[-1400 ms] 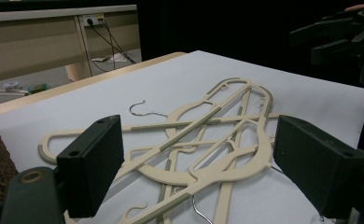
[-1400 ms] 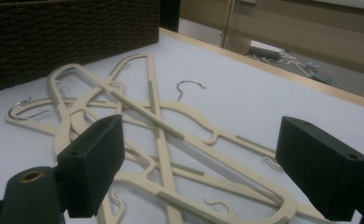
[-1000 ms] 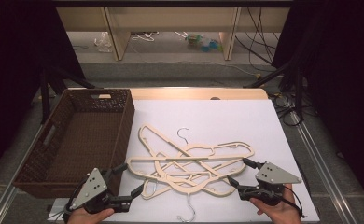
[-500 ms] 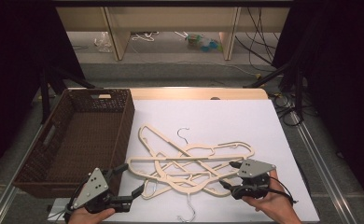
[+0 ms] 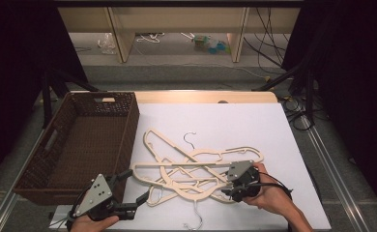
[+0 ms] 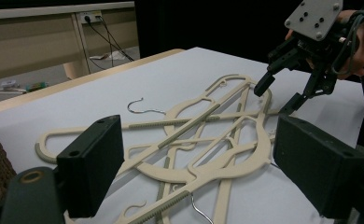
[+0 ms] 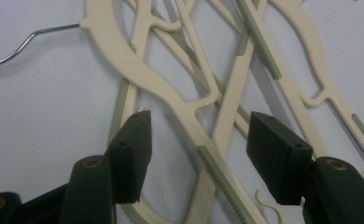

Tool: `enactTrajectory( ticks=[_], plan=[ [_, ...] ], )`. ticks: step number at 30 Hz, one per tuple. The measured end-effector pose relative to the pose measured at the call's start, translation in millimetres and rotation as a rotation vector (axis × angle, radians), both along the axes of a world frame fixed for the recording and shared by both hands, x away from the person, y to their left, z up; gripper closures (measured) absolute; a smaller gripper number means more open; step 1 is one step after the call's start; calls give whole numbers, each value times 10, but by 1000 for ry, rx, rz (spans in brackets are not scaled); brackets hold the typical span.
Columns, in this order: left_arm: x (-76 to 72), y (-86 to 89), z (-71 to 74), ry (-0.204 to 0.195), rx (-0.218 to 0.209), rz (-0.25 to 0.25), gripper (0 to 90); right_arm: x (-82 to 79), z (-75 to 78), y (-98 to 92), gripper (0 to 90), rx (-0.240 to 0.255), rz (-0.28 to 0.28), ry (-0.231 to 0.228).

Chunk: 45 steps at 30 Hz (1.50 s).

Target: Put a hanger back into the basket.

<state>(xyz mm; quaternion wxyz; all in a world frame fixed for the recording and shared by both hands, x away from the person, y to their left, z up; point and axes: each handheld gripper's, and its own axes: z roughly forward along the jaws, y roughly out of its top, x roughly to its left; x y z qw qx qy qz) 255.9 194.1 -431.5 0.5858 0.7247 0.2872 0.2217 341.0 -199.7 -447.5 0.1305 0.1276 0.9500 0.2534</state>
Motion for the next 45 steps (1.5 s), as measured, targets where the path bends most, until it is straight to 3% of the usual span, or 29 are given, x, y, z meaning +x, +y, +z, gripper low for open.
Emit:
enactTrajectory(
  ticks=[2,12,14,19,23,26,31,36,44,45],
  plan=[
    [5,10,9,-13,19,-5,164,23,-31,24,420,-15,20,1],
    [2,-3,-3,0,-7,0,165,164,-108,110,519,-54,92,51],
    [6,10,4,-7,18,0,166,184,-124,125,543,-56,97,65],
    [5,8,2,-4,20,1,166,259,-116,127,599,-62,114,104],
    [1,8,3,1,13,1,166,234,-119,134,611,-63,137,123],
    [-1,8,1,5,13,5,167,210,-143,160,633,-101,137,138],
    [5,9,3,-5,23,1,168,205,-159,162,661,-104,125,154],
    [12,11,1,-7,28,-2,168,217,-163,168,714,-105,150,172],
    [8,4,-4,2,24,1,168,198,-139,225,769,-159,218,147],
    [9,4,-4,2,25,0,169,200,-133,227,785,-174,255,128]
  ],
)
